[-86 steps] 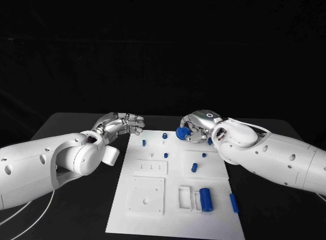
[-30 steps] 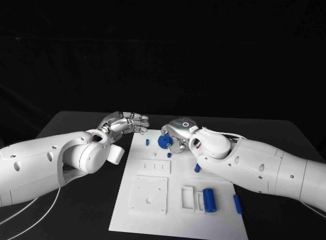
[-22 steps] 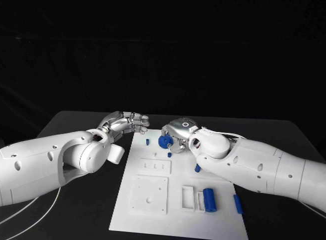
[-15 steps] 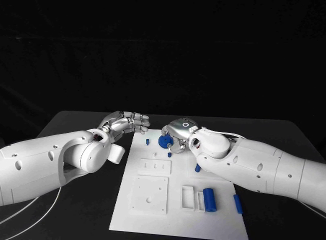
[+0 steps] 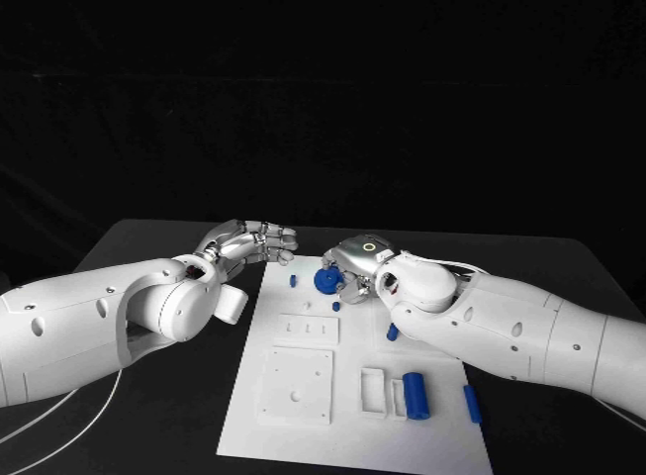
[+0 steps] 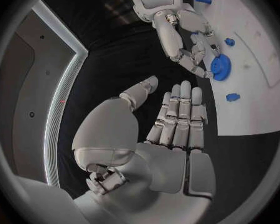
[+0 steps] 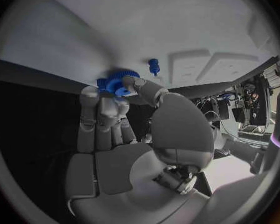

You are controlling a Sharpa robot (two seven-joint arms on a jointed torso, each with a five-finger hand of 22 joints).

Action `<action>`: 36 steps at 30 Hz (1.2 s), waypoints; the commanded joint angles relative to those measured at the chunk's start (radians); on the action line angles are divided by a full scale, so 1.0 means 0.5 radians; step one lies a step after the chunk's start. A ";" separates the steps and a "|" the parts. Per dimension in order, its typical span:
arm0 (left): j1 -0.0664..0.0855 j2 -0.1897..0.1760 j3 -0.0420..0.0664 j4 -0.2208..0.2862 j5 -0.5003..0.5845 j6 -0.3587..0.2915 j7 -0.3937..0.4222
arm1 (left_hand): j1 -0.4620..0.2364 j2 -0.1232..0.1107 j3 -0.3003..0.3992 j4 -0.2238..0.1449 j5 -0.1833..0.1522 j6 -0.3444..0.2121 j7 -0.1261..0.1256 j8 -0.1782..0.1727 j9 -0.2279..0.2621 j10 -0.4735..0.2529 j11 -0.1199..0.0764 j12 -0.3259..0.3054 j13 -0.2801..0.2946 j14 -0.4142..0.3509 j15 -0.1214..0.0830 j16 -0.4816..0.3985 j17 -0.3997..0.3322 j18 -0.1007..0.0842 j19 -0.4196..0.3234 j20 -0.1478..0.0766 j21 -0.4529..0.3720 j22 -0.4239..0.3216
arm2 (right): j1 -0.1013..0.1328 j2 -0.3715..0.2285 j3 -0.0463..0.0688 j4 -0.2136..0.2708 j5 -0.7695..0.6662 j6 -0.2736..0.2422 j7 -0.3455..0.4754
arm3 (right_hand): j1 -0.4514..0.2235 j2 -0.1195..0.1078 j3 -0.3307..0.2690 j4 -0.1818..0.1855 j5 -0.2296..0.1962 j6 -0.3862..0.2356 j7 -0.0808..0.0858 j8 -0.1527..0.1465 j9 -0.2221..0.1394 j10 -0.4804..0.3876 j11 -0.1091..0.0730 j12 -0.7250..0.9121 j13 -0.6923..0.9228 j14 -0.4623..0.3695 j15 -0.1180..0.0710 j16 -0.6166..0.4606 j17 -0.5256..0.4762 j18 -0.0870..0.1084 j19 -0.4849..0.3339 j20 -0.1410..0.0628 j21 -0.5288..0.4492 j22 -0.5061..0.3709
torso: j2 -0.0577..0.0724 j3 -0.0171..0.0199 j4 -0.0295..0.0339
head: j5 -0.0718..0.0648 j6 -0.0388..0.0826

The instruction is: Assemble the parts on the task board

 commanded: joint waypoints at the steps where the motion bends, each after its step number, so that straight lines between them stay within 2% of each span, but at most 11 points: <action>1: 0.005 0.001 0.002 0.003 -0.003 0.025 0.014 | 0.011 -0.007 0.012 0.003 -0.007 0.007 0.011 -0.009 -0.002 0.014 -0.005 -0.008 -0.002 -0.004 0.007 -0.008 0.003 0.038 -0.019 0.002 0.010 0.023 | -0.005 -0.010 -0.004 -0.004 0.073 0.145 0.021 | -0.005 0.021 0.068 -0.012 0.109 -0.004 0.010 0.004 -0.001 -0.021 -0.004 0.006 -0.003 -0.002 -0.010 -0.012 0.006 0.090 -0.006 0.014 -0.006 0.028 | 0.000 0.0010 -0.003 | 0.004 -0.004; 4: 0.005 0.001 0.002 0.005 -0.003 0.026 0.015 | 0.006 -0.006 0.010 0.006 -0.007 0.007 0.012 -0.009 -0.002 0.015 -0.004 -0.009 -0.002 -0.004 0.007 -0.008 0.003 0.037 -0.018 0.002 0.010 0.023 | -0.005 -0.018 -0.004 -0.006 0.102 0.161 0.029 | -0.056 0.058 0.106 0.015 0.106 -0.017 0.005 0.002 -0.005 -0.024 -0.009 0.008 -0.005 -0.002 -0.015 -0.013 0.007 0.090 -0.003 0.020 -0.005 0.028 | 0.000 0.0010 -0.003 | 0.006 -0.005; 6: 0.005 0.001 0.002 0.004 -0.003 0.027 0.015 | 0.000 -0.004 0.008 0.009 -0.007 0.007 0.012 -0.009 -0.002 0.015 -0.004 -0.011 -0.002 -0.003 0.007 -0.008 0.004 0.037 -0.018 0.003 0.010 0.023 | -0.005 -0.027 -0.004 -0.008 0.104 0.158 0.032 | -0.103 0.117 0.205 0.062 -0.014 -0.036 0.000 -0.004 -0.010 -0.024 -0.015 0.009 -0.007 -0.004 -0.022 -0.010 0.012 0.090 -0.006 0.021 -0.008 0.027 | 0.000 0.0015 -0.004 | 0.007 -0.006; 13: 0.005 -0.001 0.002 0.003 -0.003 0.026 0.015 | -0.001 -0.004 0.008 0.010 -0.007 0.007 0.012 -0.009 -0.002 0.015 -0.004 -0.012 -0.002 -0.004 0.008 -0.009 0.004 0.037 -0.019 0.003 0.010 0.023 | -0.005 -0.056 -0.004 -0.005 0.120 0.129 0.041 | -0.224 0.170 0.464 0.091 -0.073 -0.044 -0.001 0.013 -0.014 -0.022 -0.015 0.022 -0.011 -0.002 -0.022 -0.004 0.025 0.090 0.006 0.003 0.009 0.033 | 0.000 0.0018 -0.003 | 0.007 -0.001; 20: 0.005 -0.006 0.002 0.006 -0.003 0.025 0.015 | -0.002 -0.004 0.008 0.010 -0.007 0.006 0.012 -0.009 -0.002 0.015 -0.004 -0.012 -0.002 -0.004 0.008 -0.009 0.004 0.037 -0.019 0.002 0.010 0.023 | -0.004 -0.116 -0.004 0.032 0.152 0.110 0.044 | -0.256 0.181 0.579 0.096 -0.166 -0.044 0.001 0.025 -0.013 -0.020 -0.014 0.030 -0.012 0.001 -0.022 -0.003 0.029 0.090 0.011 -0.004 0.016 0.033 | -0.002 0.0014 -0.003 | 0.007 -0.002; 26: 0.005 -0.014 0.001 0.007 -0.003 0.023 0.016 | -0.002 -0.004 0.008 0.009 -0.007 0.006 0.012 -0.010 -0.002 0.015 -0.004 -0.013 -0.002 -0.004 0.007 -0.009 0.004 0.037 -0.019 0.002 0.010 0.023 | -0.004 -0.222 0.001 0.119 0.244 -0.096 0.079 | -0.267 0.173 0.589 0.092 -0.156 -0.038 0.005 0.032 -0.011 -0.017 -0.010 0.033 -0.013 0.004 -0.019 -0.001 0.031 0.090 0.016 -0.007 0.019 0.033 | -0.003 0.0062 -0.010 | 0.013 0.002; 29: 0.005 -0.019 0.001 0.003 -0.003 0.025 0.018 | -0.003 -0.004 0.008 0.009 -0.007 0.006 0.012 -0.010 -0.003 0.015 -0.004 -0.013 -0.002 -0.004 0.007 -0.009 0.004 0.037 -0.019 0.002 0.010 0.023 | 0.001 -0.278 0.028 0.140 0.455 -0.237 0.203 | -0.268 0.150 0.587 0.094 -0.161 -0.026 0.011 0.042 -0.008 -0.015 -0.005 0.034 -0.014 0.005 -0.014 -0.002 0.031 0.090 0.021 -0.011 0.021 0.032 | -0.004 0.0060 -0.012 | 0.011 0.007; 31: 0.005 -0.022 0.001 -0.002 -0.003 0.036 0.025 | -0.005 -0.005 0.007 0.010 -0.008 0.006 0.012 -0.010 -0.003 0.015 -0.003 -0.014 -0.002 -0.004 0.008 -0.010 0.004 0.037 -0.019 0.002 0.010 0.023 | 0.001 -0.323 0.098 0.146 0.815 -0.248 0.364 | -0.280 0.098 0.549 0.130 -0.296 -0.015 0.020 0.053 -0.004 -0.026 0.007 0.026 -0.021 -0.002 -0.005 -0.016 0.025 0.090 0.018 -0.011 0.013 0.025 | -0.005 0.0060 -0.016 | 0.009 0.011; 33: 0.005 -0.027 0.001 -0.010 -0.003 0.034 0.030 | -0.009 -0.008 0.005 0.011 -0.009 0.005 0.012 -0.010 -0.003 0.015 -0.003 -0.015 -0.002 -0.005 0.008 -0.010 0.005 0.036 -0.020 0.003 0.009 0.023 | 0.004 -0.379 0.142 0.156 1.036 -0.209 0.457 | -0.384 -0.005 0.358 0.140 -0.407 -0.023 0.041 0.054 -0.001 -0.031 0.025 0.028 -0.020 0.000 0.010 -0.018 0.025 0.090 0.032 -0.005 0.026 0.029 | -0.006 0.0096 -0.023 | 0.012 0.012; 34: 0.005 -0.027 0.001 -0.015 -0.003 0.034 0.029 | -0.010 -0.009 0.004 0.011 -0.010 0.005 0.012 -0.010 -0.003 0.015 -0.003 -0.015 -0.002 -0.005 0.008 -0.010 0.005 0.036 -0.020 0.003 0.009 0.023 | 0.008 -0.407 0.168 0.155 1.101 -0.191 0.497 | -0.387 0.040 0.200 0.092 -0.350 -0.034 0.065 0.057 0.005 -0.039 0.047 0.034 -0.017 0.001 0.010 -0.016 0.028 0.089 0.033 -0.021 0.029 0.031 | -0.008 0.0123 -0.028 | 0.012 0.014; 36: 0.005 -0.032 0.002 -0.017 -0.003 0.033 0.029 | -0.010 -0.009 0.004 0.011 -0.010 0.005 0.012 -0.010 -0.003 0.015 -0.003 -0.015 -0.002 -0.005 0.008 -0.010 0.005 0.036 -0.020 0.003 0.009 0.023 | 0.015 -0.457 0.196 0.157 1.185 -0.167 0.548 | -0.443 -0.011 0.065 0.063 -0.356 -0.035 0.070 0.060 0.009 -0.045 0.053 0.037 -0.014 -0.001 0.041 -0.014 0.030 0.089 0.028 -0.019 0.034 0.035 | -0.010 0.0159 -0.035 | 0.015 0.019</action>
